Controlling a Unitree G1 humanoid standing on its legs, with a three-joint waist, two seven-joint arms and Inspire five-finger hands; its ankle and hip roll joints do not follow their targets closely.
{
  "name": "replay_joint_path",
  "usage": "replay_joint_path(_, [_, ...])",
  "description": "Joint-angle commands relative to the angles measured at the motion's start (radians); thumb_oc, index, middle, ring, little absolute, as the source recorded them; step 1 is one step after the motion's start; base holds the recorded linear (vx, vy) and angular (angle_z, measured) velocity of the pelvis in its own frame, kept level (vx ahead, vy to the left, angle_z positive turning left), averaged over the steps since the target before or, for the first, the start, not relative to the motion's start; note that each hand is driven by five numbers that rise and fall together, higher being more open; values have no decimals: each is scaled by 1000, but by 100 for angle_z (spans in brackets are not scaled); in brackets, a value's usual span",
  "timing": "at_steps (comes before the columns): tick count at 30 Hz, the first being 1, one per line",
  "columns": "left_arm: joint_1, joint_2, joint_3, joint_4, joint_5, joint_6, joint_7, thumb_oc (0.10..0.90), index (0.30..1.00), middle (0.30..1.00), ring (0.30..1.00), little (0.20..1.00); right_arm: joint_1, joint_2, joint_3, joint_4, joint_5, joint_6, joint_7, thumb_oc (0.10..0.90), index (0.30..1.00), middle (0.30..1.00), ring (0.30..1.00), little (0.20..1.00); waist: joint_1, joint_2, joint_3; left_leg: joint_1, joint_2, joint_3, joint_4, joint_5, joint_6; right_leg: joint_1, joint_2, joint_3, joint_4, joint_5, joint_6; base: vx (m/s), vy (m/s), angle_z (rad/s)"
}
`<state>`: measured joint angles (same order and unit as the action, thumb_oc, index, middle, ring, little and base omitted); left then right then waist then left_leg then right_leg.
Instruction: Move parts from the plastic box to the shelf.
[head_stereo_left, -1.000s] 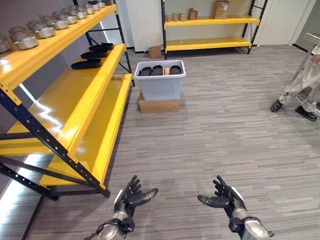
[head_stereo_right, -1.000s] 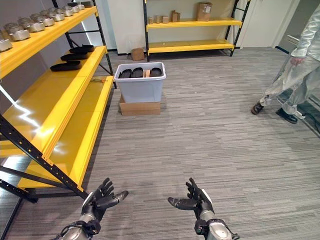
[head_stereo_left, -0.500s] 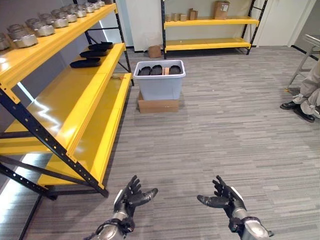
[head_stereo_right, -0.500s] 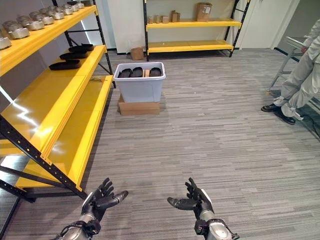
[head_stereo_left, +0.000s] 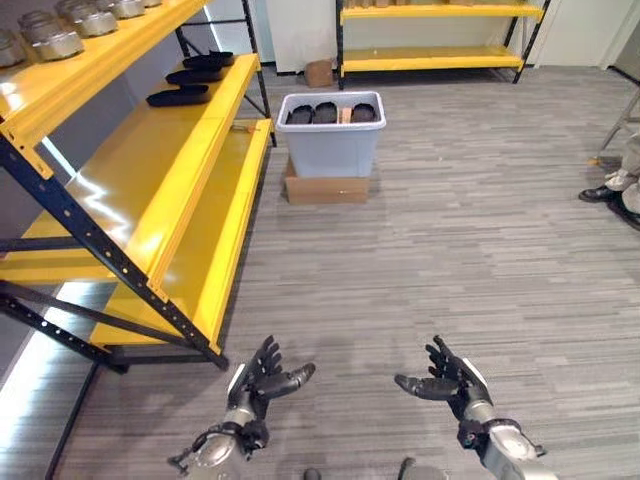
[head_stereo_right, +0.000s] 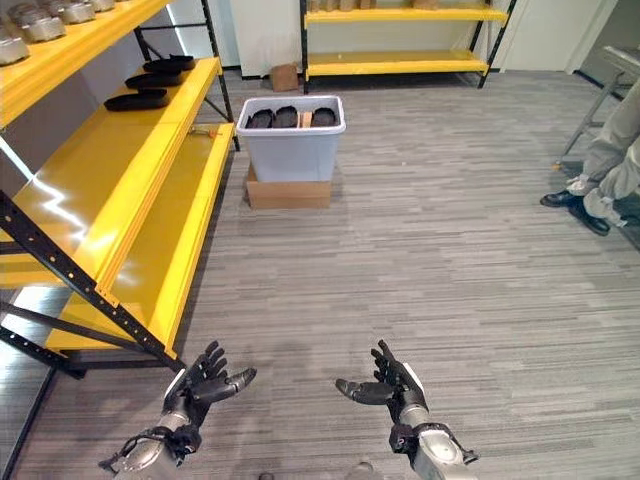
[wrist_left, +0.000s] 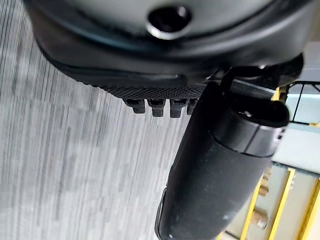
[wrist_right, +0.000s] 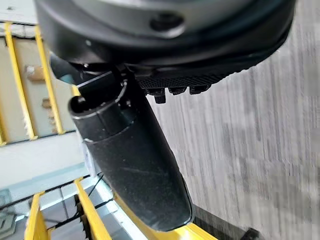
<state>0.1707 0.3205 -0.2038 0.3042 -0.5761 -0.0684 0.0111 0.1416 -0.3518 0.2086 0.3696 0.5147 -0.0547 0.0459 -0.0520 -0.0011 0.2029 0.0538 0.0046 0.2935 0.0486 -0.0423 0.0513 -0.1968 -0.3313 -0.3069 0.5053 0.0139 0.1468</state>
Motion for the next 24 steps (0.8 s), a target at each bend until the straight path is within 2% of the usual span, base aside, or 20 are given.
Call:
replay_joint_path(1, [-40,56,34,-97,20,-94,-9,900,1000,1000,1000,1000,-71,3,-1,-61,46,-81,19,900,1000,1000,1000,1000,-10,-33,-19,30,35,-64,65,-88,-21,-6,9,3,-143,122,30,256,31,-28])
replay_joint_path(2, [-41,50,35,-93,15,-91,-8,900,1000,1000,1000,1000,-74,-3,1,-66,49,-85,8,900,1000,1000,1000,1000,-23,-38,-10,68,14,-73,49,-109,-23,-35,14,2,-220,144,30,210,17,-23])
replay_joint_path(3, [-41,49,36,-93,15,-92,-8,900,1000,1000,1000,1000,-74,-4,1,-66,49,-86,8,900,1000,1000,1000,1000,-23,-37,-8,71,16,-73,48,-109,-24,-31,16,1,-223,145,30,217,-52,-3])
replay_joint_path(4, [-43,46,36,-95,15,-93,-10,900,1000,1000,1000,1000,-77,-5,1,-69,45,-88,3,900,1000,1000,1000,1000,-31,-42,-6,92,12,-80,39,-121,-33,-42,8,0,-299,167,37,171,-74,20])
replay_joint_path(6, [-46,37,38,-93,14,-94,-8,900,1000,1000,1000,1000,-64,-3,-6,-88,39,-91,1,900,1000,1000,1000,1000,-49,-54,-7,135,14,-92,37,-148,-59,-37,5,6,-373,201,54,332,-151,32])
replay_joint_path(7, [-48,29,35,-84,15,-92,-9,900,1000,1000,1000,1000,-53,-3,-10,-88,39,-89,4,900,1000,1000,1000,1000,-52,-56,-17,157,24,-98,36,-162,-72,-16,8,-16,-389,192,51,321,-166,33])
replay_joint_path(10, [-48,15,20,-81,4,-94,-9,900,1000,1000,1000,1000,-46,-2,-13,-78,55,-94,1,900,1000,1000,1000,1000,-62,-47,-42,190,59,-102,32,-169,-82,6,41,-40,-362,177,32,231,-142,62])
replay_joint_path(13, [-44,16,12,-92,3,-94,-19,900,1000,1000,1000,1000,-38,-11,-27,-73,35,-96,-1,900,1000,1000,1000,1000,-72,-40,-59,190,89,-101,24,-157,-97,-2,46,-72,-330,148,23,164,-142,42])
replay_joint_path(14, [-53,20,4,-92,-8,-96,-19,900,1000,1000,1000,1000,-35,-5,-39,-59,52,-101,-10,900,1000,1000,1000,1000,-82,-36,-65,192,121,-90,17,-143,-116,-3,57,-83,-309,122,13,228,-253,31])
replay_joint_path(15, [-52,25,6,-93,-8,-96,-16,900,1000,1000,1000,1000,-22,-6,-49,-60,60,-104,-9,900,1000,1000,1000,1000,-87,-28,-68,181,158,-82,38,-129,-139,10,88,-86,-309,91,-3,178,-219,35])
replay_joint_path(16, [-52,25,6,-93,-8,-96,-16,900,1000,1000,1000,1000,-22,-6,-49,-60,60,-104,-9,900,1000,1000,1000,1000,-89,-31,-71,177,155,-84,36,-124,-139,9,86,-88,-313,94,-4,146,-199,42])
replay_joint_path(17, [-52,28,7,-92,-14,-96,-18,900,1000,1000,1000,1000,-17,-13,-51,-53,57,-105,-9,900,1000,1000,1000,1000,-87,-29,-70,145,179,-85,104,-91,-155,30,108,-89,-328,75,-22,73,-153,23])
replay_joint_path(19, [-45,33,12,-99,-27,-96,-20,900,1000,1000,1000,1000,-19,-20,-52,-44,64,-107,-10,900,1000,1000,1000,1000,-74,-34,-60,39,221,-112,327,30,-181,76,161,-89,-366,40,-72,96,-250,5])
replay_joint_path(20, [-39,31,13,-97,-37,-93,-18,900,1000,1000,1000,1000,-17,-28,-53,-42,58,-107,-9,900,1000,1000,1000,1000,-50,-47,-43,-27,198,-172,465,76,-177,104,177,-75,-390,28,-95,50,-222,-2])
replay_joint_path(22, [-31,29,13,-90,-54,-88,-16,900,1000,1000,1000,1000,-22,-45,-60,-47,59,-108,-12,900,1000,1000,1000,1000,-13,-67,-7,-134,139,-231,575,67,-172,147,177,-67,-418,20,-107,55,-145,-37])
replay_joint_path(23, [-27,32,18,-93,-54,-87,-20,900,1000,1000,1000,1000,-24,-46,-67,-46,61,-106,-13,900,1000,1000,1000,1000,-12,-82,-5,-177,139,-217,541,66,-159,158,170,-72,-432,21,-101,143,-58,-56])
replay_joint_path(24, [-21,37,21,-95,-46,-85,-21,900,1000,1000,1000,1000,-24,-50,-72,-46,58,-109,-17,900,1000,1000,1000,1000,-1,-83,-3,-211,163,-192,484,50,-151,177,177,-65,-451,19,-92,199,13,-28])
